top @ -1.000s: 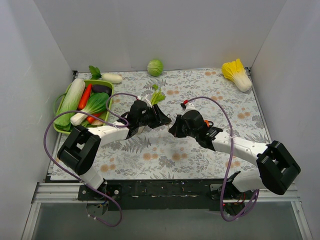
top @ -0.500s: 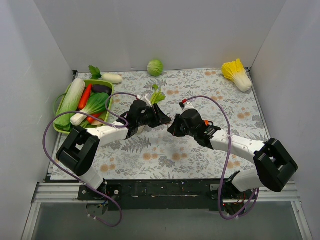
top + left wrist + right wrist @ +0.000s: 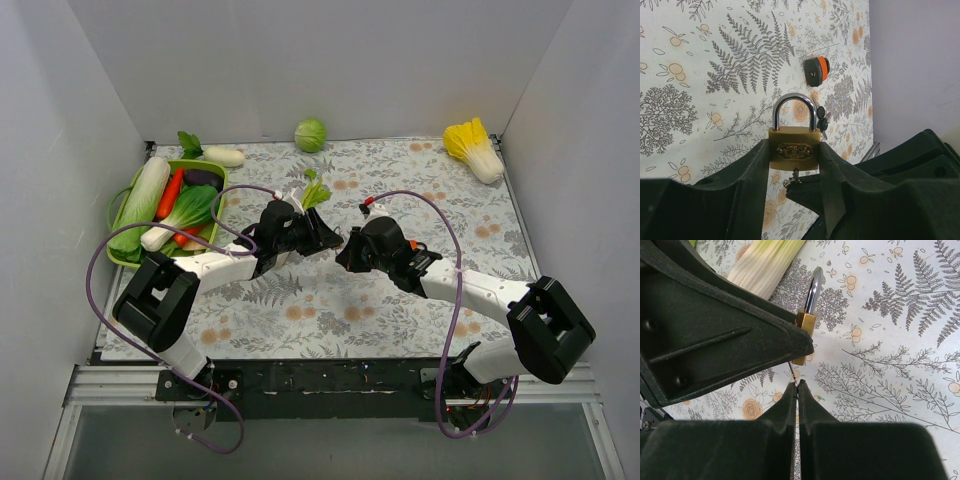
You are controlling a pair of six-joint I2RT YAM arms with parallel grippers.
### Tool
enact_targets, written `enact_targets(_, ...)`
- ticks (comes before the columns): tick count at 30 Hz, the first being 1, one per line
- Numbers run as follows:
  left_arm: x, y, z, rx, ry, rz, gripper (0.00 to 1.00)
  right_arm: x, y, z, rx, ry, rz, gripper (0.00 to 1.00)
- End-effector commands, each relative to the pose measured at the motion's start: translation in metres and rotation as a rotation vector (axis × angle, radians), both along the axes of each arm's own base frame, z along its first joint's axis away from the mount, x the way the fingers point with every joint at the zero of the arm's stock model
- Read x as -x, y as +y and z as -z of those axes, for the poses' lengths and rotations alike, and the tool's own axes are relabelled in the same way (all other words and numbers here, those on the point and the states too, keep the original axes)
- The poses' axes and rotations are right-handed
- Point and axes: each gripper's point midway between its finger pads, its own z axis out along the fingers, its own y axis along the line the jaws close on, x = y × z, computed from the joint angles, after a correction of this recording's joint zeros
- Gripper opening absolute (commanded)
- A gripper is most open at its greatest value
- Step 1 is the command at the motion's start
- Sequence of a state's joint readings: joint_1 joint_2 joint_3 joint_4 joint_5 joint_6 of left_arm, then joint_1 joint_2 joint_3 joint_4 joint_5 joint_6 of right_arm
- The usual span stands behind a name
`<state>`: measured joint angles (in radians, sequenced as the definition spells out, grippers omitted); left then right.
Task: Unlock with the key
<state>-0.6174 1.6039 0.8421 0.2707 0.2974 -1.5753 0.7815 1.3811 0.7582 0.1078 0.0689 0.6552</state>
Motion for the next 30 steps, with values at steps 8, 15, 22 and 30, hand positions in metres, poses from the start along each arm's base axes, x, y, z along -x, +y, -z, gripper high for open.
enact_targets(8, -0.002, 0.0, -0.035, 0.038, -0.095, -0.006, 0.0, -0.011, 0.0, -0.016, -0.018, -0.042, 0.029, 0.01)
enact_targets(15, -0.004, 0.001, -0.036, 0.03, -0.102, -0.008, 0.0, -0.01, 0.0, -0.013, -0.013, -0.036, 0.024, 0.01)
enact_targets(22, -0.004, 0.0, -0.035, 0.026, -0.103, -0.001, 0.0, -0.007, 0.0, -0.01, -0.011, -0.027, 0.011, 0.01)
enact_targets(30, -0.006, 0.001, -0.037, 0.021, -0.114, -0.005, 0.0, -0.005, 0.002, -0.003, -0.008, -0.009, -0.001, 0.01)
